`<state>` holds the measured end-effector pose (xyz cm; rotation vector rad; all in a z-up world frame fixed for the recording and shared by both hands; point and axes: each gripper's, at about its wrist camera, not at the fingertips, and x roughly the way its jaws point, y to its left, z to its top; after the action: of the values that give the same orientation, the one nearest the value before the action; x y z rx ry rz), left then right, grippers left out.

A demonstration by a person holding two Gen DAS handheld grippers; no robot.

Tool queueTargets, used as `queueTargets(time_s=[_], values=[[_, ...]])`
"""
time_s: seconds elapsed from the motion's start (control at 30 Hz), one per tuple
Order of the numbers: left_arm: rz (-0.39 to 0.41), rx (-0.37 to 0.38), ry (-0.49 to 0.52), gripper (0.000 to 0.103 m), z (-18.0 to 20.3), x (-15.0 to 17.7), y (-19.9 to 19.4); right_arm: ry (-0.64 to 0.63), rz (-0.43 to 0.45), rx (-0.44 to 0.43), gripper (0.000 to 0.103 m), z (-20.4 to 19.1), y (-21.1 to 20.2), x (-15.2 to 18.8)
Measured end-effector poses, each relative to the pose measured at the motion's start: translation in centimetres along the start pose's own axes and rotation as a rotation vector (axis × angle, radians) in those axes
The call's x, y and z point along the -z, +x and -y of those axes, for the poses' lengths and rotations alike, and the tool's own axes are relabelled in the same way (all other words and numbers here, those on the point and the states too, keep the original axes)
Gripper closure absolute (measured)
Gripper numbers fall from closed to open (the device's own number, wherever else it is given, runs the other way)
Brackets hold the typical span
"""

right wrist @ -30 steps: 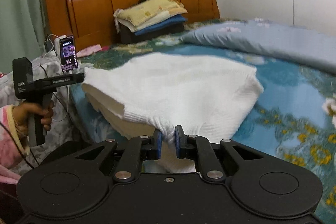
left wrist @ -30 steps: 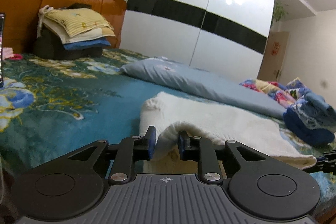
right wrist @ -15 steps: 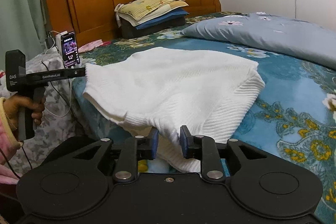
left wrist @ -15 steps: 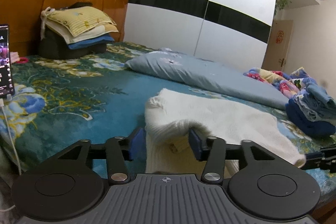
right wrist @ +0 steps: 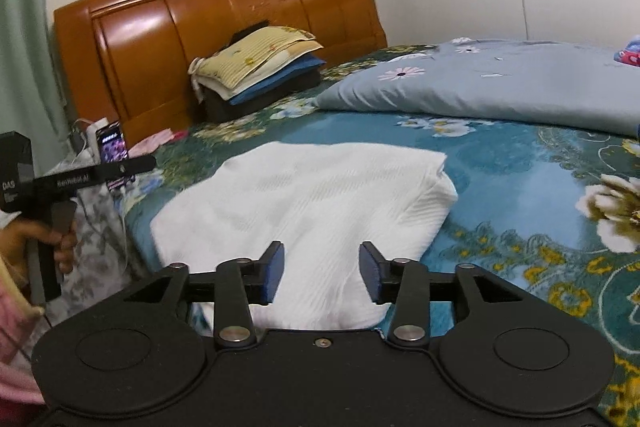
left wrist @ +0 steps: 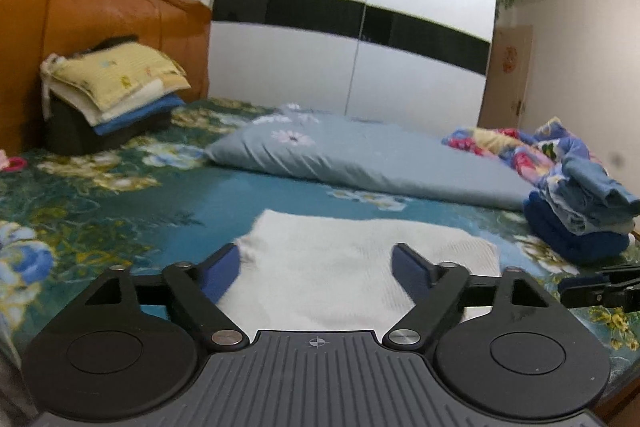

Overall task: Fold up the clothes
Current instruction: 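Open both grippers and release the folded sweater, then move both open grippers above the folded white sweater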

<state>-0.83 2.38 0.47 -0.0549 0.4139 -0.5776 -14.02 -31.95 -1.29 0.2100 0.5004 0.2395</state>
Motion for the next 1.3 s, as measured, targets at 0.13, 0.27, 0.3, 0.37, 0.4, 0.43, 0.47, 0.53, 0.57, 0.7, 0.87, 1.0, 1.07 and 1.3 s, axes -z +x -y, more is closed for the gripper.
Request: queueTargets(time_s=[0.13, 0.27, 0.3, 0.37, 0.4, 0.43, 0.47, 0.53, 0.57, 0.7, 0.87, 1.0, 1.07, 1.3], values=[[-0.057, 0.002, -0.015, 0.018, 1.1, -0.1, 2.4, 0.001, -0.016, 0.019, 0.058, 0.2, 1.5, -0.7], [-0.110, 0.013, -0.026, 0.018, 1.4, 0.4, 4.7, 0.068, -0.063, 0.005, 0.058, 0.7, 3.6, -0.6], [-0.128, 0.008, -0.027, 0.018, 1.5, 0.6, 5.3, 0.078, -0.069, -0.004, 0.058, 0.7, 4.0, -0.6], [-0.154, 0.002, -0.036, 0.018, 1.2, 0.9, 6.2, 0.088, -0.079, -0.020, 0.058, 0.8, 4.8, -0.5], [-0.166, -0.001, -0.040, 0.018, 1.0, 1.1, 6.5, 0.087, -0.083, -0.026, 0.058, 0.7, 5.2, -0.5], [-0.178, -0.003, -0.045, 0.018, 0.8, 1.3, 6.8, 0.082, -0.090, -0.031, 0.058, 0.7, 5.5, -0.5], [-0.190, -0.005, -0.049, 0.018, 0.6, 1.5, 7.1, 0.078, -0.095, -0.032, 0.059, 0.6, 5.9, -0.6], [-0.209, -0.017, -0.056, 0.018, 0.2, 1.9, 7.5, 0.073, -0.111, -0.028, 0.067, 0.8, 6.5, -0.5], [-0.212, -0.015, -0.058, 0.018, 0.0, 2.0, 7.5, 0.075, -0.122, -0.023, 0.072, 0.9, 6.7, -0.5], [-0.223, -0.017, -0.030, 0.018, -0.3, 2.3, 7.7, 0.083, -0.151, -0.001, 0.086, 1.7, 7.2, -0.3], [-0.227, -0.015, -0.006, 0.018, -0.7, 2.6, 7.8, 0.078, -0.165, 0.023, 0.096, 2.4, 7.2, 0.1], [-0.229, -0.021, -0.008, 0.018, -0.4, 2.3, 7.9, 0.089, -0.171, 0.021, 0.096, 2.6, 7.4, 0.2], [-0.228, -0.020, -0.017, 0.018, -0.3, 1.9, 7.9, 0.091, -0.170, 0.019, 0.095, 2.5, 7.4, 0.0], [-0.192, -0.002, -0.032, 0.015, 1.1, 0.7, 7.2, 0.089, -0.120, 0.005, 0.079, 2.6, 6.2, -1.4]])
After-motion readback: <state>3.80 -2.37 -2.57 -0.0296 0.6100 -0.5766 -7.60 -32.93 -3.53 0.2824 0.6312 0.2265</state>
